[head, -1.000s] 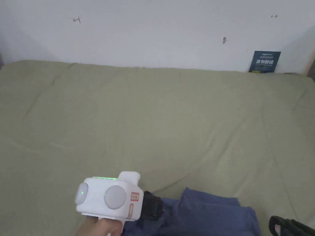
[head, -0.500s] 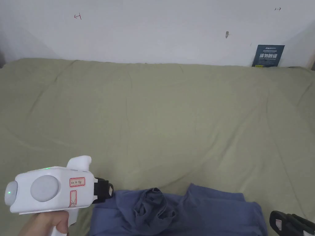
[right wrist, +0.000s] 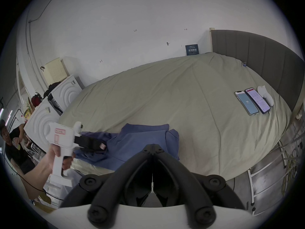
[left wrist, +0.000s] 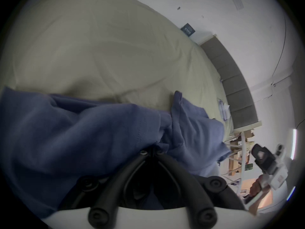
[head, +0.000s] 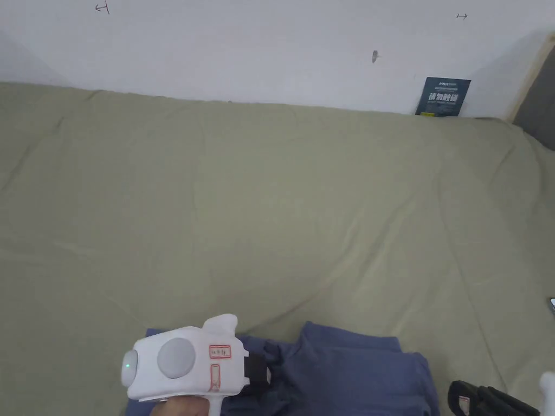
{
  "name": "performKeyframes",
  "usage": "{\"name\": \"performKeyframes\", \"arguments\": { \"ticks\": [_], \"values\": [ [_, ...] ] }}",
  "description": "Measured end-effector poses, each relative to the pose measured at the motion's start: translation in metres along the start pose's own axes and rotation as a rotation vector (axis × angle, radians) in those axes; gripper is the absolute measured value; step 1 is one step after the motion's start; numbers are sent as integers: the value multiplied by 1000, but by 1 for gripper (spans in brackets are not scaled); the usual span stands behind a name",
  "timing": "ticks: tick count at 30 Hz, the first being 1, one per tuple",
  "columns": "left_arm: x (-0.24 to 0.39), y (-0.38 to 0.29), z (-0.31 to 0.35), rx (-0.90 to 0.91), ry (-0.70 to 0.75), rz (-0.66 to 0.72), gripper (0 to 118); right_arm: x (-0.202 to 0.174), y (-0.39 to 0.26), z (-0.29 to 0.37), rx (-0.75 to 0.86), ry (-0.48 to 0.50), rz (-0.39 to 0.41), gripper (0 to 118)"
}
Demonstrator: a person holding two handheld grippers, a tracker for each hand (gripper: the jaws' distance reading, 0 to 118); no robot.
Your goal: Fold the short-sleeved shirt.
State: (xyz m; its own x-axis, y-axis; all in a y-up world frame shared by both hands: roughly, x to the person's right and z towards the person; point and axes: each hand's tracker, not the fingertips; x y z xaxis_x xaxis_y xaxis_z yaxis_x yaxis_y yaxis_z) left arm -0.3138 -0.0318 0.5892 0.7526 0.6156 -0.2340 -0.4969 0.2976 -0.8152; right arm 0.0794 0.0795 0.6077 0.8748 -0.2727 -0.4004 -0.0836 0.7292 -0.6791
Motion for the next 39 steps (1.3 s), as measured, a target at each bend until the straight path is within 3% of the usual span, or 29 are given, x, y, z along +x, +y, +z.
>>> {"name": "performKeyframes", "arguments": {
  "ticks": [7,11,15,16,18,19,20,21,25,30,31,32,33,34,35,37,39],
  "values": [
    [-26,12,103,142,-77,40,1,-12,5,-9,-1,25,20,1],
    [-64,9,163,235,71,59,1,-21,9,-12,7,44,43,1],
    [-111,2,172,214,144,129,4,-27,10,-19,4,60,46,1],
    [-117,1,170,196,122,121,12,-29,10,-20,0,61,49,1],
    [-120,-1,162,137,18,117,99,-33,8,-22,-8,61,56,1],
    [-122,-1,155,118,-17,127,99,-34,8,-22,-13,64,58,1],
    [-123,0,146,97,-52,115,111,-35,7,-23,-19,65,60,1],
    [-123,1,142,186,-103,150,118,-36,7,-23,-23,63,65,1],
    [-132,20,113,109,-137,197,117,-36,7,-22,-30,52,69,1],
    [-138,18,88,82,-301,239,116,-32,7,-20,-32,32,60,1],
    [-137,18,86,81,-322,245,111,-31,6,-19,-33,30,57,1],
    [-137,16,84,62,-327,232,80,-30,6,-18,-32,28,53,1],
    [-137,13,80,66,-223,218,40,-28,5,-18,-33,27,49,1],
    [-136,8,77,56,-134,208,16,-27,4,-19,-36,30,44,1],
    [-140,1,73,48,-139,216,16,-26,3,-19,-37,27,38,1],
    [-144,-6,86,66,-313,384,16,-25,2,-17,-36,24,30,1],
    [-151,-3,87,95,-236,334,16,-23,1,-13,-28,29,19,1]
  ]
}}
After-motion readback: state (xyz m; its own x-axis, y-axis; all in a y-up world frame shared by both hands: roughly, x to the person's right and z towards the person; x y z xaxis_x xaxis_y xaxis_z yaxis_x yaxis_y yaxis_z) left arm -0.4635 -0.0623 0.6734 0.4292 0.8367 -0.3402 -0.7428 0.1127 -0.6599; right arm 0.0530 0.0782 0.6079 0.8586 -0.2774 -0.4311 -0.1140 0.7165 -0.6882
